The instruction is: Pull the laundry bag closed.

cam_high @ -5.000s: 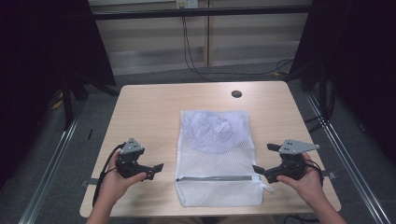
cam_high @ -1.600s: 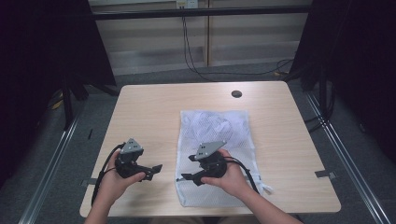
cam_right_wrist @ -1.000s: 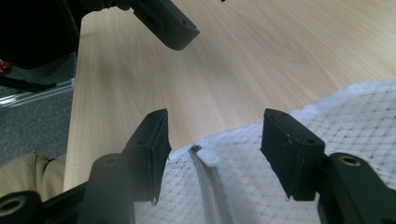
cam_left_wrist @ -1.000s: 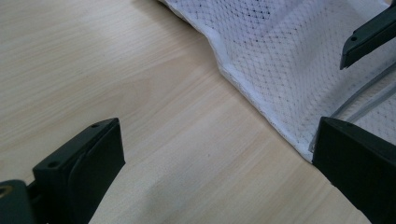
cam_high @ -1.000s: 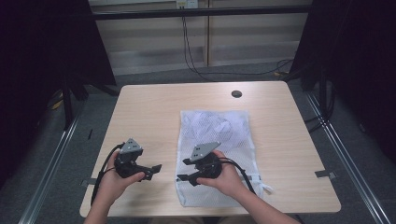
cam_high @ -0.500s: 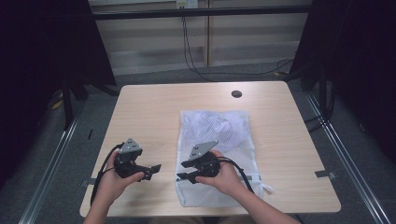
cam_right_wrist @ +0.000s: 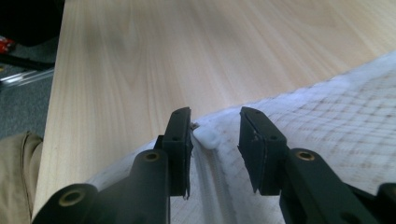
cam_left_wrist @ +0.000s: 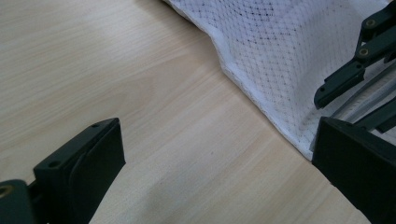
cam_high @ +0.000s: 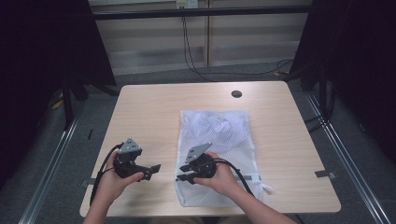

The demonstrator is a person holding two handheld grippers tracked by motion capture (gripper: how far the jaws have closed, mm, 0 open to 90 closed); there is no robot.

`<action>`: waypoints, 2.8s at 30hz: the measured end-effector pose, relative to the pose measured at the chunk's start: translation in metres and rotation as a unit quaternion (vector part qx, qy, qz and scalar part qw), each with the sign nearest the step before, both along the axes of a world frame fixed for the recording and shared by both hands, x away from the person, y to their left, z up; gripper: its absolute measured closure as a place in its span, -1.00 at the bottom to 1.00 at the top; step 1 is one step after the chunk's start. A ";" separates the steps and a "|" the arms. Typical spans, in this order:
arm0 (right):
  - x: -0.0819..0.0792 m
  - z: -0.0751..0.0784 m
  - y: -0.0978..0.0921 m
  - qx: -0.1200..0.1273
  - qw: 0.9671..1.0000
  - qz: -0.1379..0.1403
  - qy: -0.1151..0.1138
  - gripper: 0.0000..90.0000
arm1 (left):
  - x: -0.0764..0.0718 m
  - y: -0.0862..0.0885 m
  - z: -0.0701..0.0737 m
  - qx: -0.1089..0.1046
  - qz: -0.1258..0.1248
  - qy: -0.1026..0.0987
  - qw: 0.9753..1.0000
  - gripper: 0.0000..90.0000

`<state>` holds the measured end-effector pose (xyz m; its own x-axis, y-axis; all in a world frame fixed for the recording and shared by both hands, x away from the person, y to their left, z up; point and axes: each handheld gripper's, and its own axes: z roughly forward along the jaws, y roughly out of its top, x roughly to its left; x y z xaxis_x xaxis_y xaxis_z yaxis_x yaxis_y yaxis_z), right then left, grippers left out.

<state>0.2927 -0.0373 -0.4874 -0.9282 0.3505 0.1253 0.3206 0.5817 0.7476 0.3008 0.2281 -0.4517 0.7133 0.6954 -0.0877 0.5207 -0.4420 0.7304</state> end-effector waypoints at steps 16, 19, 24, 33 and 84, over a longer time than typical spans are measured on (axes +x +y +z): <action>0.000 -0.005 0.008 -0.010 1.000 0.022 -0.008 0.62 | 0.001 0.000 0.000 0.002 -0.001 0.001 1.000 -0.96; 0.000 -0.005 0.011 -0.012 1.000 0.025 -0.009 0.62 | 0.001 0.000 -0.001 -0.001 0.000 0.003 1.000 -0.95; 0.001 -0.005 0.014 -0.018 0.999 0.027 -0.010 0.72 | 0.001 0.000 -0.002 0.003 -0.001 0.005 1.000 -0.95; 0.000 0.000 0.013 -0.030 0.999 0.036 -0.016 0.81 | 0.000 -0.001 -0.003 -0.008 -0.003 0.025 1.000 -0.95; 0.005 0.032 -0.017 0.064 0.997 -0.010 -0.050 0.82 | 0.011 -0.061 -0.022 -0.122 -0.109 0.167 0.972 -0.08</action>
